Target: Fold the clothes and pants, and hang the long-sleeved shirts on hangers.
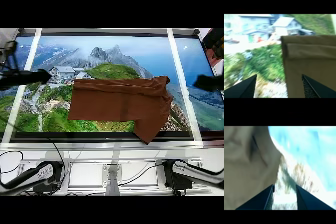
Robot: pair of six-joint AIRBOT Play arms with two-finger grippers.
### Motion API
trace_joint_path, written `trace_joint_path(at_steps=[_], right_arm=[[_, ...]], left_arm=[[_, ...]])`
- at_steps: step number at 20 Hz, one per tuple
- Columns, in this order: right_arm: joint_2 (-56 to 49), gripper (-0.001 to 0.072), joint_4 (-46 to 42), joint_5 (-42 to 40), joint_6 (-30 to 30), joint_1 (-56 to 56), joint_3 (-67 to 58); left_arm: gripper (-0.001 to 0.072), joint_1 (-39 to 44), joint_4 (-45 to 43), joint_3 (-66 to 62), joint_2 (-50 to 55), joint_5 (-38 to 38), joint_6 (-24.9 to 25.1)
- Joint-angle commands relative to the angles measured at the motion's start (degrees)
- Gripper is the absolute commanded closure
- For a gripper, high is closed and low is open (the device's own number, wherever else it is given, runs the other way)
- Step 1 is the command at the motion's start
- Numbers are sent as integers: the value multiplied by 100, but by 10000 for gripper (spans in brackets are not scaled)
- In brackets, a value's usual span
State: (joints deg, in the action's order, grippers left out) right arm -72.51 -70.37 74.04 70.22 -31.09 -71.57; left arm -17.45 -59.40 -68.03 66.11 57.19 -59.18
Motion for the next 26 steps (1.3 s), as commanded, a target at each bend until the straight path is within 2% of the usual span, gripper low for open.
trace_joint_path(at_steps=[1,4,5,6,9,13,15,16,19,22,24,26], right_arm=[[929,389,608,232,-411,-533,1915],[1038,360,664,560,-542,-494,3305],[1019,301,765,522,-551,-494,3602],[1019,281,935,367,-649,-494,3869],[957,281,1366,-337,-793,-494,4291],[208,282,1784,-588,-874,-492,4299],[-260,288,2208,-592,-1255,-492,4299],[-457,329,2428,-603,-1438,-492,4299],[-732,335,2881,-651,-1912,-492,4299],[-726,347,2900,-761,-2094,-494,4299],[-723,403,2918,-765,-2225,-494,4299],[-723,405,3001,-765,-2343,-494,4299]], left_arm=[[99,-446,-251,0,-601,553,0],[100,-439,-96,2,-614,614,0],[100,-439,-11,13,-614,614,-2],[99,-437,31,17,-614,614,-2],[99,-435,205,24,-614,614,-2],[99,-437,295,24,-614,614,-2],[99,-437,291,24,-614,612,0],[99,-437,286,24,-614,610,0],[99,-463,258,103,-542,407,2],[99,-466,240,330,-343,415,0],[99,-466,247,708,-221,417,-103],[99,-466,245,1235,-157,417,-151]])
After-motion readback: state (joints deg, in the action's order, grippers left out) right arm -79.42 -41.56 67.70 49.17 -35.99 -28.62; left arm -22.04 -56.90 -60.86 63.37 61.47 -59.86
